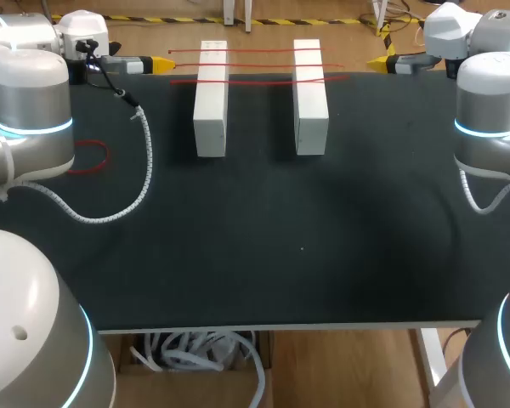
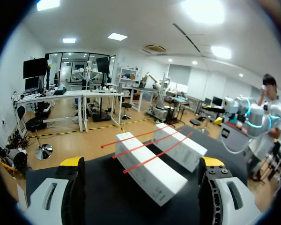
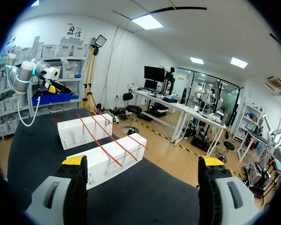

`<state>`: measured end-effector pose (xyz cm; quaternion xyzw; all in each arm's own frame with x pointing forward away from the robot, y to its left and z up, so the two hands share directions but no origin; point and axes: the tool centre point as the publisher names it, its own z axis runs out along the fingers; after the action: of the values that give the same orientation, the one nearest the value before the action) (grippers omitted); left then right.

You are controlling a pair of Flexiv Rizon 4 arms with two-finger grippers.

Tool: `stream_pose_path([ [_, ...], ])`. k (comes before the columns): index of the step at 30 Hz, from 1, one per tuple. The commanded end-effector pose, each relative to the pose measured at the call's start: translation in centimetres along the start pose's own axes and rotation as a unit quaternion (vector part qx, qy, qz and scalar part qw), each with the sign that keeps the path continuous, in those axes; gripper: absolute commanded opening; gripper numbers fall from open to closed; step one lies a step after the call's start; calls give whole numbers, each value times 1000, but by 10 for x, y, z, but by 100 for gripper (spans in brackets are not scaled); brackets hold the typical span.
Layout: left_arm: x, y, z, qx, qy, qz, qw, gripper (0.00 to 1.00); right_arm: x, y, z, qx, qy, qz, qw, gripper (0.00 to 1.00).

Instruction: Grab the tape and strap the tape.

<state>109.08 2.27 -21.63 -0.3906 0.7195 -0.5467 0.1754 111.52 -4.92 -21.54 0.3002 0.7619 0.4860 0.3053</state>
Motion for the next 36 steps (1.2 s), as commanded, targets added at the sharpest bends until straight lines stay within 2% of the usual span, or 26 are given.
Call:
stream_pose_path([
  [1, 0, 1, 1, 3, -1, 0, 1000, 100, 0, 0, 0, 0, 0, 0, 1000, 100],
  [13, 0, 1, 1, 3, -1, 0, 1000, 100, 0, 0, 0, 0, 0, 0, 1000, 100],
  [19, 2, 6, 11, 14, 70, 64, 995, 100, 0, 0, 0, 0, 0, 0, 1000, 100],
  [25, -3, 19, 21, 15, 153, 85, 984, 100, 0, 0, 0, 0, 0, 0, 1000, 100],
  [26, -3, 20, 23, 12, 161, 95, 982, 89, 0, 0, 0, 0, 0, 0, 1000, 100],
  [27, -4, 21, 25, 8, 163, 98, 982, 62, 0, 0, 0, 0, 0, 0, 1000, 100],
  [28, -5, 22, 26, 10, 171, 97, 980, 49, 0, 0, 0, 0, 0, 0, 1000, 100],
  [30, -6, 24, 29, 16, 181, 101, 978, 47, 0, 0, 0, 0, 0, 0, 1000, 100],
  [36, 1, 30, 42, 11, 224, 126, 966, 49, 0, 0, 0, 0, 0, 0, 1000, 100],
])
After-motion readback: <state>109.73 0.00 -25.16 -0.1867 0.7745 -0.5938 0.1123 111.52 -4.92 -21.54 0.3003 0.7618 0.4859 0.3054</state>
